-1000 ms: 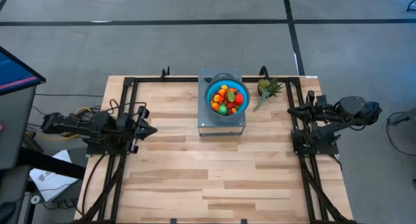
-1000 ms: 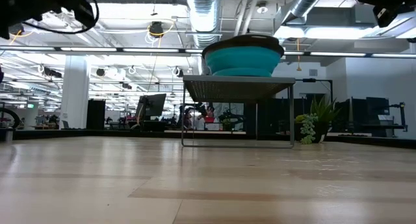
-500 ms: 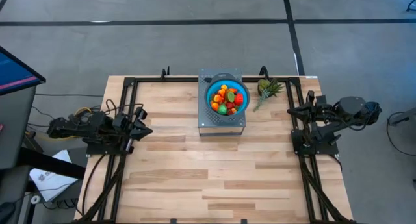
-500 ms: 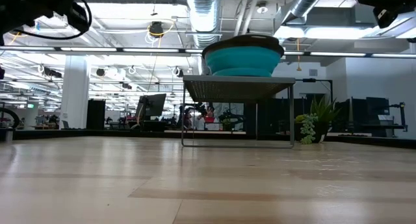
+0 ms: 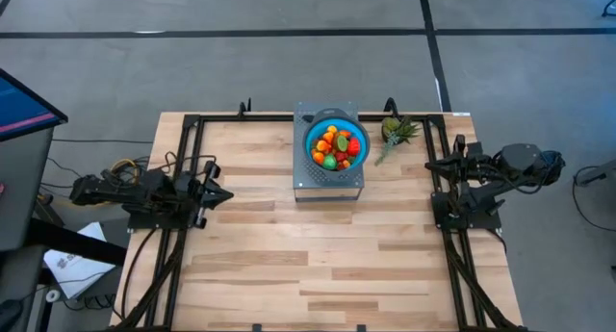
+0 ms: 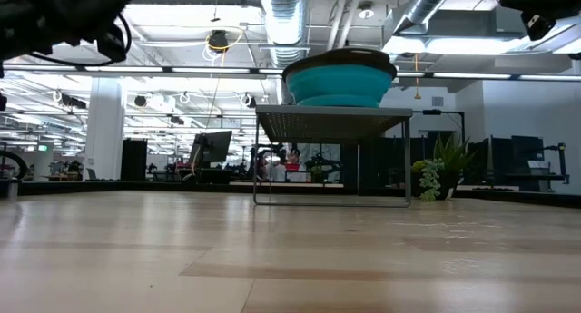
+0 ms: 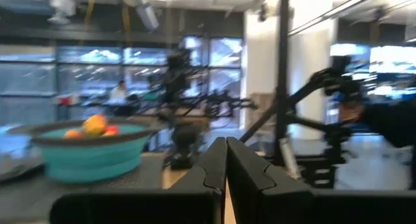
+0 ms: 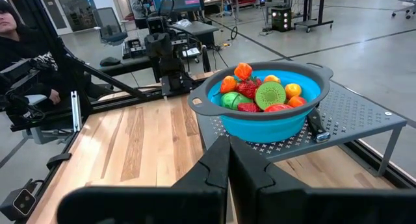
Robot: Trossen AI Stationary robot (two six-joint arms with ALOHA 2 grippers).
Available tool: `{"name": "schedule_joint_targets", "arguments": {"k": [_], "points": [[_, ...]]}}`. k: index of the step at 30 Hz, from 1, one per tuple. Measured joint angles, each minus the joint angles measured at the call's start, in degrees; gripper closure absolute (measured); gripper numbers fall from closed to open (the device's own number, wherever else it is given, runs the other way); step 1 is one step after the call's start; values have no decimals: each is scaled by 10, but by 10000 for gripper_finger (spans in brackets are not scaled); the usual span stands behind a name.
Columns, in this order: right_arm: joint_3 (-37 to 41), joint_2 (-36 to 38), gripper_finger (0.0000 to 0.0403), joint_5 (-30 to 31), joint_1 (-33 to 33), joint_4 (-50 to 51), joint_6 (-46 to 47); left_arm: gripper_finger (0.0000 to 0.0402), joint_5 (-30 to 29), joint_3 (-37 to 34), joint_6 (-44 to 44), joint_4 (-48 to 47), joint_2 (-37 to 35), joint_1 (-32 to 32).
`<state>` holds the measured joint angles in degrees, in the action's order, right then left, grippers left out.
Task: Pick & Place Fruit
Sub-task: Return to Home Position
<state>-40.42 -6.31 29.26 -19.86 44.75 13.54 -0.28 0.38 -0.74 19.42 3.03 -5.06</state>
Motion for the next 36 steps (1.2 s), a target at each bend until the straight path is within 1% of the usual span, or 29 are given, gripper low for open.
{"name": "schedule_joint_targets", "arguments": {"k": [3, 14, 19, 23, 27, 28, 31, 33, 36], "points": [[0, 0, 403, 0, 0, -1, 0, 399, -29, 0, 1, -18, 0, 0], [0, 0, 403, 1, 0, -1, 0, 399, -35, 0, -27, -82, 0, 0], [0, 13, 403, 4, 0, 7, 0, 399, -44, 0, -30, -85, 0, 0], [0, 59, 403, 8, 0, 13, 0, 399, -44, 0, -41, -85, 0, 0], [-15, 60, 403, 7, 0, 23, -10, 399, -44, 0, -43, -85, 0, 0], [-19, 59, 403, 7, 0, 6, -17, 399, -44, 0, -43, -85, 0, 0], [-14, 59, 403, 19, 0, 21, -24, 399, -44, 0, -43, -84, 1, 0], [-18, 60, 403, 31, 1, 14, -29, 399, -44, 0, -43, -85, 1, 0], [-19, 60, 403, 30, 2, 17, -34, 399, -44, 0, -43, -85, 2, 0]]}}
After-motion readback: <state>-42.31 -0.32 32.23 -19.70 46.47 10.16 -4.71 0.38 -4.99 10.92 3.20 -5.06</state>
